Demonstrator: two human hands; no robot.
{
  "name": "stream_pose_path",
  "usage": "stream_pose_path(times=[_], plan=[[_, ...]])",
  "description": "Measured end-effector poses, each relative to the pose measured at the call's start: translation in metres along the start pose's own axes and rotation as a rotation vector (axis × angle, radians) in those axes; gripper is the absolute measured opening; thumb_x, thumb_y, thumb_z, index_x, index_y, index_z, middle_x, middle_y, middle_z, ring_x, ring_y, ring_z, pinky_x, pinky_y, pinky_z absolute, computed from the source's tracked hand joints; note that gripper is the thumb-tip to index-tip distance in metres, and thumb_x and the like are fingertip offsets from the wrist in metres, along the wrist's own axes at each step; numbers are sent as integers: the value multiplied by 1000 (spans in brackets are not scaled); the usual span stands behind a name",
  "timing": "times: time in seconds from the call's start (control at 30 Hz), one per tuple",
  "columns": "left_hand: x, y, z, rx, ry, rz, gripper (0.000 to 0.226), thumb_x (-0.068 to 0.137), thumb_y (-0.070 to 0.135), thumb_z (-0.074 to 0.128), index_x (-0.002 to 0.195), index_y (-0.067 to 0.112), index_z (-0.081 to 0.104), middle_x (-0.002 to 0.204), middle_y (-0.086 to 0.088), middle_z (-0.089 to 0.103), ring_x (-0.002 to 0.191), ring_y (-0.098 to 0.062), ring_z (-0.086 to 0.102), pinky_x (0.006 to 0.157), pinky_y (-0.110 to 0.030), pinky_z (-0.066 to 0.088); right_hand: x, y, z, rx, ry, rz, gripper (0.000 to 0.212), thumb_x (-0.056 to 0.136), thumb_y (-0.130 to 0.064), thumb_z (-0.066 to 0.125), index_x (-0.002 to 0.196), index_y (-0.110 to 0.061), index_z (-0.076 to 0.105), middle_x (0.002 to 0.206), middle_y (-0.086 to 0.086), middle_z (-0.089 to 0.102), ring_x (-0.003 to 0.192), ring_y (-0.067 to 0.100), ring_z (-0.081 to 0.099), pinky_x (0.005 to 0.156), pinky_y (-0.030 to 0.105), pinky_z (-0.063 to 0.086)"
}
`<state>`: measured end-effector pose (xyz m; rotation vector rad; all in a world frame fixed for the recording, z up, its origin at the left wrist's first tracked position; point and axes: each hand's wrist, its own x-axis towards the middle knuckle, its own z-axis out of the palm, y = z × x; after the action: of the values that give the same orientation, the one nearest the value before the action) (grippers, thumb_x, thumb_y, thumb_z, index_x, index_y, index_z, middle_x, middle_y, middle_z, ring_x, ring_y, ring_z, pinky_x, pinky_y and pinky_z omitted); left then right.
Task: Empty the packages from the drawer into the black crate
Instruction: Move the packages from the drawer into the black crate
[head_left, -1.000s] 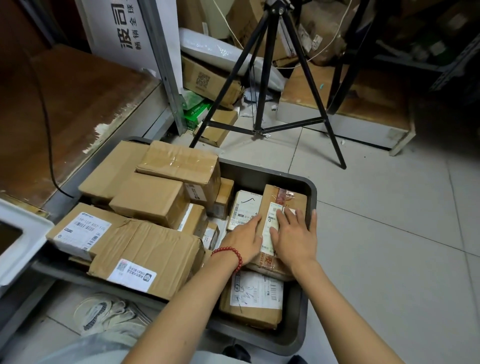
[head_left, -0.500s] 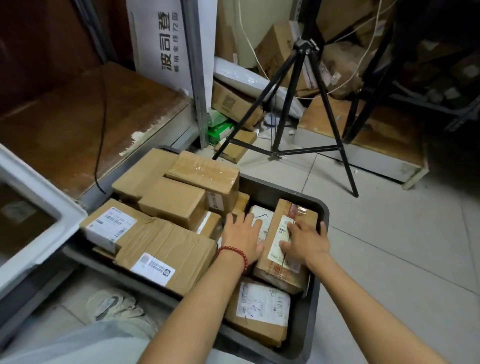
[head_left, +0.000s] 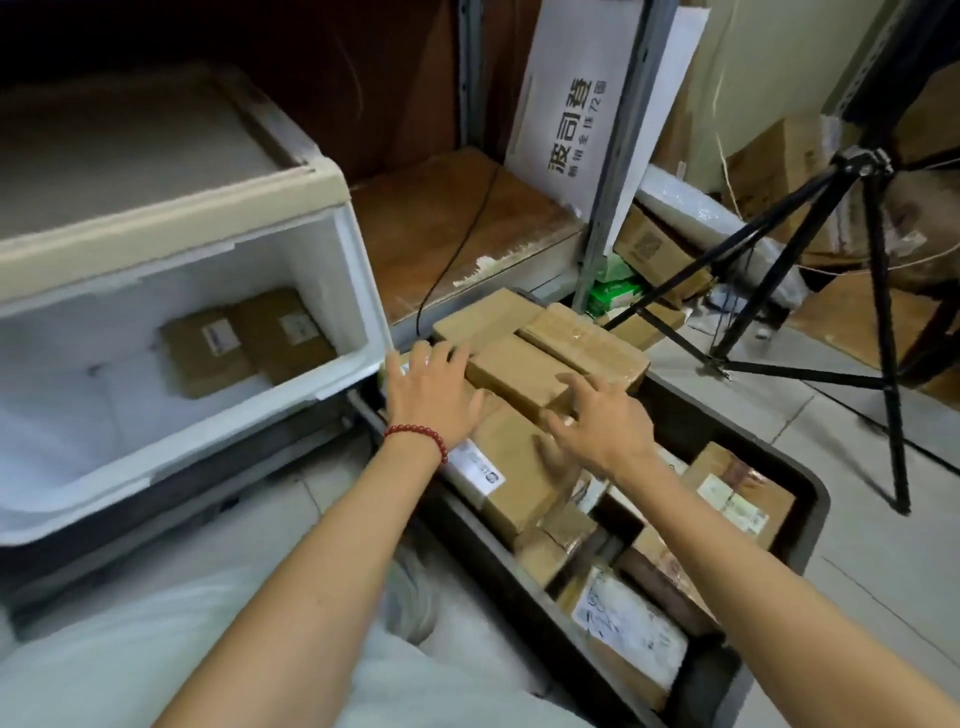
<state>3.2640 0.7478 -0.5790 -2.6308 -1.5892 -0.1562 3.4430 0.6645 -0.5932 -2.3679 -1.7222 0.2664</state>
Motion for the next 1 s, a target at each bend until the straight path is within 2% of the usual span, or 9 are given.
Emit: stream_pose_path(times=[0.2, 0.5, 0.6, 0.77, 1.0], plan=[[-28, -108, -24, -32, -49, -358, 54, 92, 48, 46, 141, 24, 40, 142, -4, 45, 128, -29, 39, 102, -46, 32, 29, -98, -1, 47, -67, -281, 61, 93, -56, 49, 145, -26, 39, 145, 5, 44, 128, 29, 46, 101, 42, 43], [-74, -203, -44, -31, -52, -513, 59, 94, 49, 47, 146, 25, 32, 148, -5, 39, 135, -28, 34, 105, -45, 31, 50, -216, 5, 14, -108, -561, 62, 94, -59, 44, 146, -26, 37, 150, 4, 38, 134, 27, 41, 100, 45, 45], [-81, -227, -38, -42, -88, -563, 62, 93, 51, 47, 147, 24, 31, 148, -6, 39, 136, -29, 33, 106, -46, 31, 56, -248, 22, 11, -168, -597, 62, 94, -59, 44, 147, -28, 34, 152, 3, 35, 134, 27, 42, 99, 45, 45], [-79, -258, -22, 1, -103, -549, 61, 93, 50, 46, 146, 24, 31, 147, -6, 40, 135, -28, 34, 104, -44, 32, 74, -276, 54, 25, -219, -612, 62, 95, -55, 47, 148, -27, 33, 154, 3, 32, 137, 25, 38, 102, 45, 43], [-47, -300, 30, 1, -175, -564, 63, 93, 49, 46, 146, 19, 30, 145, -10, 41, 133, -30, 35, 103, -44, 33, 123, -312, 110, 79, -283, -530, 64, 94, -51, 52, 147, -22, 32, 152, 9, 34, 135, 30, 39, 105, 44, 41]])
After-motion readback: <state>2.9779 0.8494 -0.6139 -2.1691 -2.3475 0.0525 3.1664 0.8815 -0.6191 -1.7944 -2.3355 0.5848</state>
